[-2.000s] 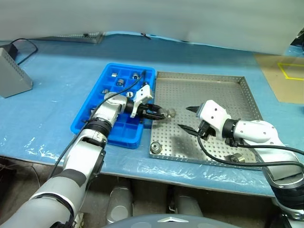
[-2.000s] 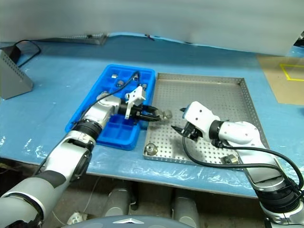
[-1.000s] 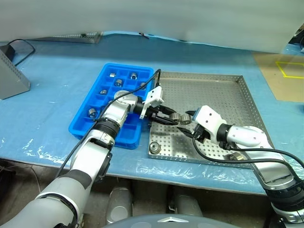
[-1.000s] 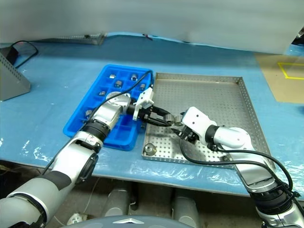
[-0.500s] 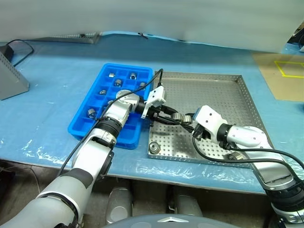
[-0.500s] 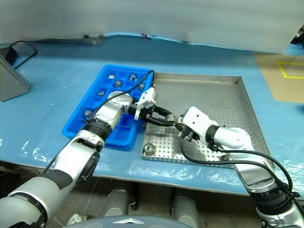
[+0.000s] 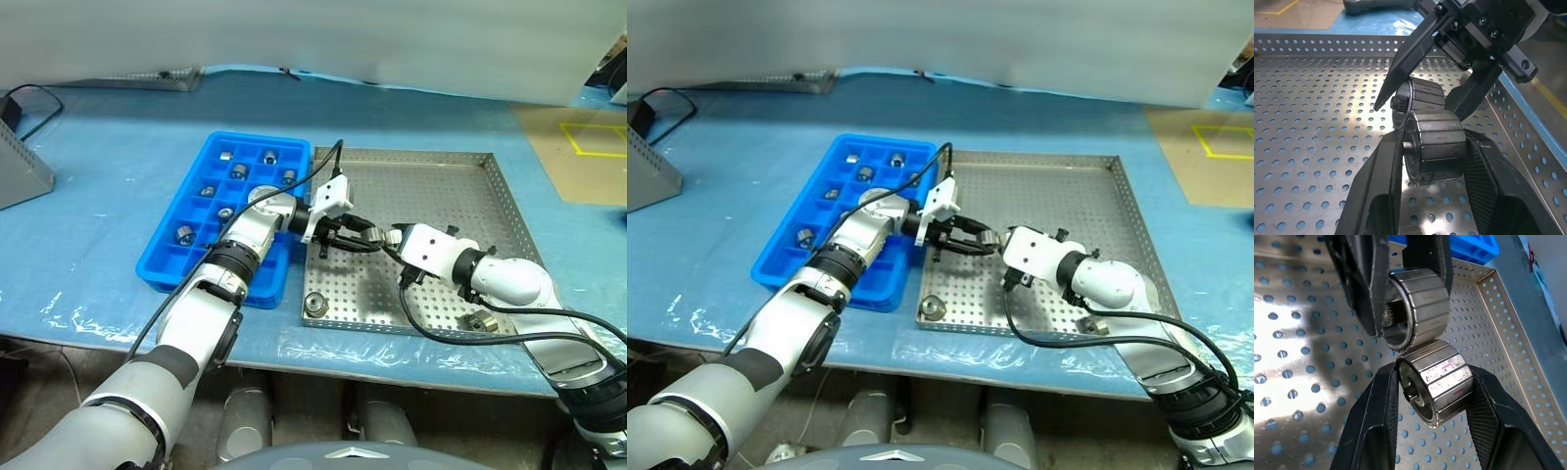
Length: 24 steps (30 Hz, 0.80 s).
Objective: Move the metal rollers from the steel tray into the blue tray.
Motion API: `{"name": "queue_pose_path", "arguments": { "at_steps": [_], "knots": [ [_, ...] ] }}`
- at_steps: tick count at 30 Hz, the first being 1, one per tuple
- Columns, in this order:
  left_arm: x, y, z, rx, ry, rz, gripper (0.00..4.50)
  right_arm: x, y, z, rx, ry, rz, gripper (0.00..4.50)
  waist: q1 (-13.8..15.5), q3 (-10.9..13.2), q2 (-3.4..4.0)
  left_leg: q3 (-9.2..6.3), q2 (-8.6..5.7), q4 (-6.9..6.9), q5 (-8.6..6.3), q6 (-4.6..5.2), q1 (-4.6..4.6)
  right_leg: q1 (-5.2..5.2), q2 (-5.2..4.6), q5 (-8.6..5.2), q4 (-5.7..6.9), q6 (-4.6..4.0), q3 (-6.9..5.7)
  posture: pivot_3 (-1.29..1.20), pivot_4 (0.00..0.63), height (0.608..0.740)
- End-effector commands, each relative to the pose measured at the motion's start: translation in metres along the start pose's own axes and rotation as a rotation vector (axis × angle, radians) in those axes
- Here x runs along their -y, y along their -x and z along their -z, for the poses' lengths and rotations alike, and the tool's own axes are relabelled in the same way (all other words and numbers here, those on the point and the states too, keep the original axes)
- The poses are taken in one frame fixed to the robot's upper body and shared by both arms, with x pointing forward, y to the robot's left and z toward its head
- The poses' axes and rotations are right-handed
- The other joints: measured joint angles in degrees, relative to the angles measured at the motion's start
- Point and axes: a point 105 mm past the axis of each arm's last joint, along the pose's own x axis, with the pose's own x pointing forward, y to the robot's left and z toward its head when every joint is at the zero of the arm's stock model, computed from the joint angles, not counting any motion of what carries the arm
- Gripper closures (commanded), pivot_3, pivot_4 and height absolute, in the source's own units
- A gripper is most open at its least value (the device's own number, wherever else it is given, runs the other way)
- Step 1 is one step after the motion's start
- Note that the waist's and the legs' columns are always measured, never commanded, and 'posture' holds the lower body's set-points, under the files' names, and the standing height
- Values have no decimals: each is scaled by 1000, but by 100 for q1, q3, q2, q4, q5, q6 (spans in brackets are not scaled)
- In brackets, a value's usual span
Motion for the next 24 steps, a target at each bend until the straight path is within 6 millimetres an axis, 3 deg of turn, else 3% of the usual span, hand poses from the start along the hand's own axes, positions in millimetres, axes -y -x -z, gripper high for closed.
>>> {"name": "queue_pose_path", "arguments": {
  "at_steps": [1,7,13,20,24],
  "knots": [
    [-2,6,-11,30,-41,-3,2803,15,4,32,-120,74,64,2942,2,0,0,0,0,0,0,0,0,0,0,0,0,0,0,-92,150,740],
    [-4,8,-8,25,-34,-29,2803,21,1,36,-116,132,84,2942,3,1,-1,0,0,1,0,2,-1,0,0,0,0,0,0,-84,150,740],
    [-4,6,-10,29,-37,-33,2803,15,3,55,-183,285,48,2942,5,1,-2,0,0,1,0,2,-2,0,0,0,0,0,0,-79,150,740],
    [-4,4,-10,33,-31,-42,2803,49,16,65,-251,488,168,2942,1,2,-3,0,-1,4,-1,4,-3,-1,-1,0,1,0,0,-81,150,740],
    [-4,3,-10,36,-28,-46,2803,52,22,75,-301,561,155,2942,-3,2,-4,0,-1,4,-1,4,-3,0,0,0,0,0,0,-87,150,740]
  ]
}}
